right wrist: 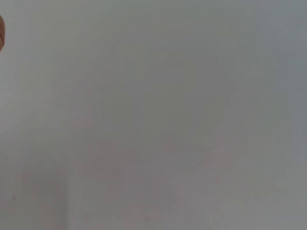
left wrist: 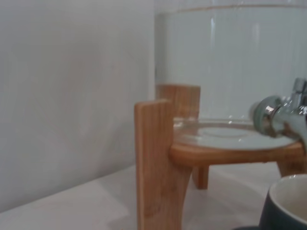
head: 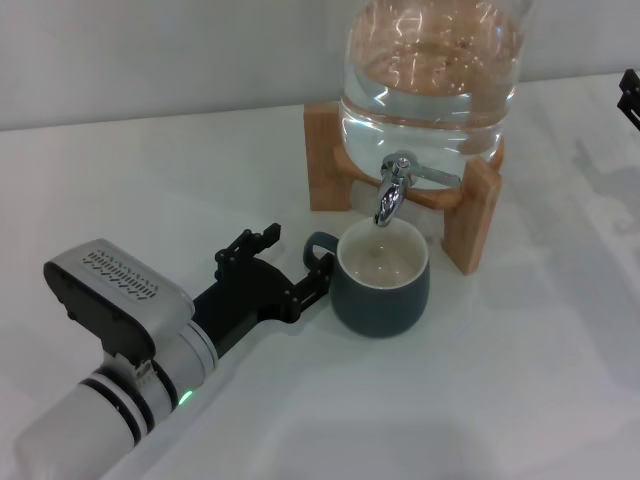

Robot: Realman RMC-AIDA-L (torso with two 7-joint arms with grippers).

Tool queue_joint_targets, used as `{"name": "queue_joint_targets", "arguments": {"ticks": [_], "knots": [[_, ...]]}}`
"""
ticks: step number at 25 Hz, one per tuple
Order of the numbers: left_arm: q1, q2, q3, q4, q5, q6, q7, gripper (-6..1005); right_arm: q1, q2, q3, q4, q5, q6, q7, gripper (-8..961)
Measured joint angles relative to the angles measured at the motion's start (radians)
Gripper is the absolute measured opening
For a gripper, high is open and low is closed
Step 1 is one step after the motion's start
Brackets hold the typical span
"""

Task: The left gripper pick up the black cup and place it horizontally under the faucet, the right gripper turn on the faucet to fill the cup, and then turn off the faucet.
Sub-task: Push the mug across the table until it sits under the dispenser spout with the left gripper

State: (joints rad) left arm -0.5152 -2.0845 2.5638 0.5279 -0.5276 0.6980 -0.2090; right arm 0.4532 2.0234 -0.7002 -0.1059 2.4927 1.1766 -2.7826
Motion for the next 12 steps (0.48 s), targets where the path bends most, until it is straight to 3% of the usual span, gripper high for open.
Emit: {"name": "queue_joint_targets", "arguments": {"ticks": [12], "knots": [[0.057,0.001,-0.013,0.011,0.028,0.067,0.001,777,-0.011,0.000,-0.002,0.000,0.000,0.003,0.000,841]]}}
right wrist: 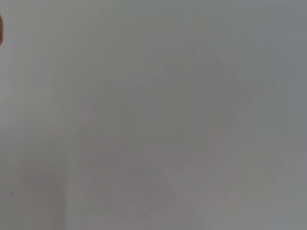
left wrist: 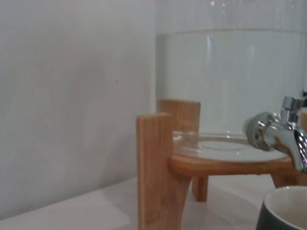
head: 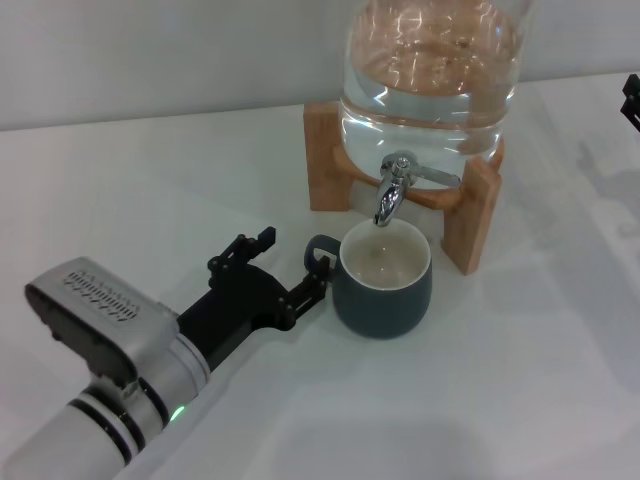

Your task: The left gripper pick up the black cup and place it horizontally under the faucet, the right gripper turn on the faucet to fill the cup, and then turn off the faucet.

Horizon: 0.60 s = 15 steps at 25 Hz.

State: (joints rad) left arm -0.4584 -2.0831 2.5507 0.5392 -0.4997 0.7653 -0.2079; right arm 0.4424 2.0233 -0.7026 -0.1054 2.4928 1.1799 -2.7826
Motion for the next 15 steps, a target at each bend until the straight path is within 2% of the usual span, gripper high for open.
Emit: {"name": "queue_joint_targets", "arguments": {"ticks": [10,15], "knots": [[0.059,0.003,-0.025,-0.011,0.000,0.091,0.001,776,-0.008,0.000,-0.010,0.001,0.000,0.009,0.000,841],[0.110,0.002,-0.083,-0.036,-0.008,0.197,0.000,776,-0.011,0.000,-0.010,0.001,0.000,0.017,0.000,841]]}}
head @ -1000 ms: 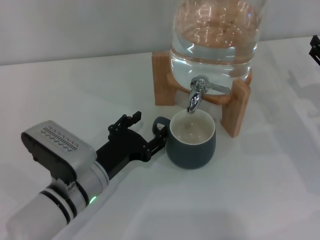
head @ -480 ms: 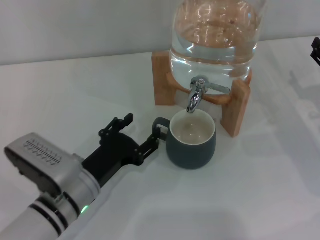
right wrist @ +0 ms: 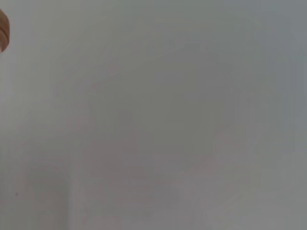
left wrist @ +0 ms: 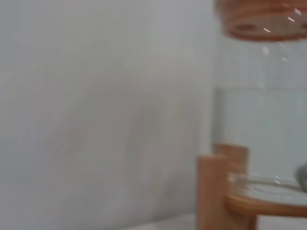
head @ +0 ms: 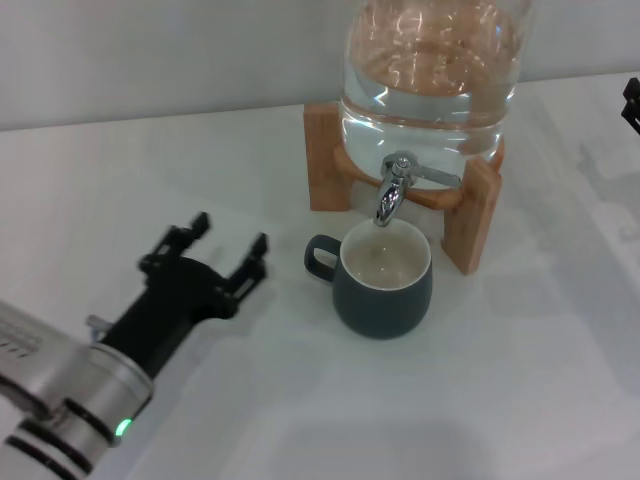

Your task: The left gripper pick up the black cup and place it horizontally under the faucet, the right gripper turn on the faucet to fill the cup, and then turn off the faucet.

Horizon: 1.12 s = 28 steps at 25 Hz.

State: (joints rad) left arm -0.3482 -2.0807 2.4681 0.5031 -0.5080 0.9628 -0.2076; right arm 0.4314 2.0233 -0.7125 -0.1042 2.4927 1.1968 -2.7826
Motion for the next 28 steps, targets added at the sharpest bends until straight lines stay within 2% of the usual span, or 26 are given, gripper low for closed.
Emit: {"name": "queue_joint_targets", "arguments": {"ticks": [7,10,15,21,28], "knots": [[0.071,-0.005,-0.134,-0.016,-0.024,0.081,-0.005,776,-0.003,0.000,0.000,0.001,0.000,0.013,0.006,841],[0.075,-0.004,-0.155,-0.033,-0.105,0.101,-0.010,776,-0.009,-0.008,-0.017,-0.002,-0.010,0.015,0.056,841],[0.064,-0.005,-0.156,-0.085,-0.243,0.147,-0.014,776,-0.047,-0.017,-0.065,-0.066,-0.026,0.009,0.200,841],[0.035,-0.005,-0.156,-0.118,-0.341,0.151,-0.014,776,-0.144,-0.031,-0.142,-0.223,-0.135,0.021,0.409,841],[-0.014,-0.006,-0.157,-0.157,-0.357,0.143,-0.014,777,-0.185,-0.058,-0.144,-0.267,-0.328,0.212,0.511,841]]}}
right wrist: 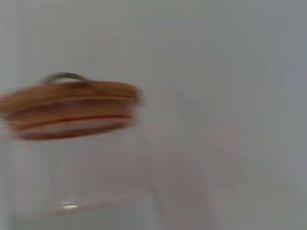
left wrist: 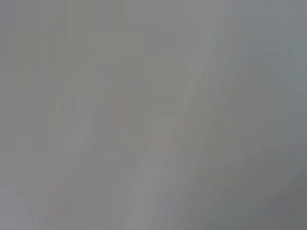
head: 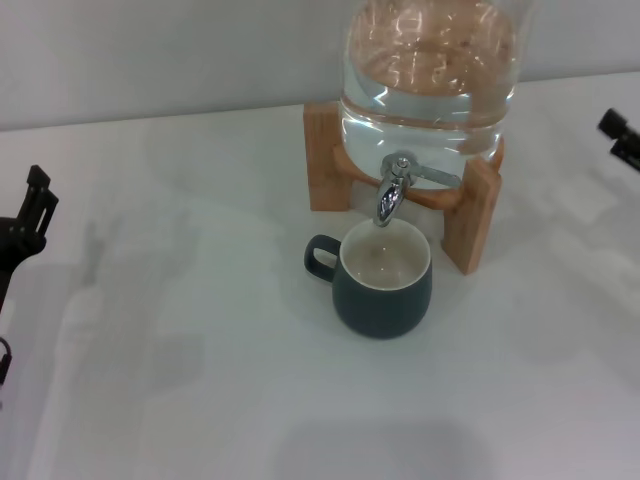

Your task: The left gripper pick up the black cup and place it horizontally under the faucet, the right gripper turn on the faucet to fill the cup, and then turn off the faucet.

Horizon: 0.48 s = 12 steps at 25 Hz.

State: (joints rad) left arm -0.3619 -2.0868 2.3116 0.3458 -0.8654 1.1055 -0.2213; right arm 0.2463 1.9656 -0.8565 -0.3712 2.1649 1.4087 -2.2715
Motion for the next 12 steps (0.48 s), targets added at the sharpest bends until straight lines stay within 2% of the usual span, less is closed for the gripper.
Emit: {"name": "queue_joint_targets", "arguments": {"ticks": [6,12], "knots": [[-0.017,-0.001,0.003,-0.012,-0.001,-0.009,0.000,776,-0.009,0.000,0.001,-0.001,-0.128,0.145,0.029,841],[-0.021,0.000,0.007,-0.012,0.001,-0.016,0.000,774,-0.010,0.010,-0.011,-0.002,-0.175,0.193,0.030,841]]}}
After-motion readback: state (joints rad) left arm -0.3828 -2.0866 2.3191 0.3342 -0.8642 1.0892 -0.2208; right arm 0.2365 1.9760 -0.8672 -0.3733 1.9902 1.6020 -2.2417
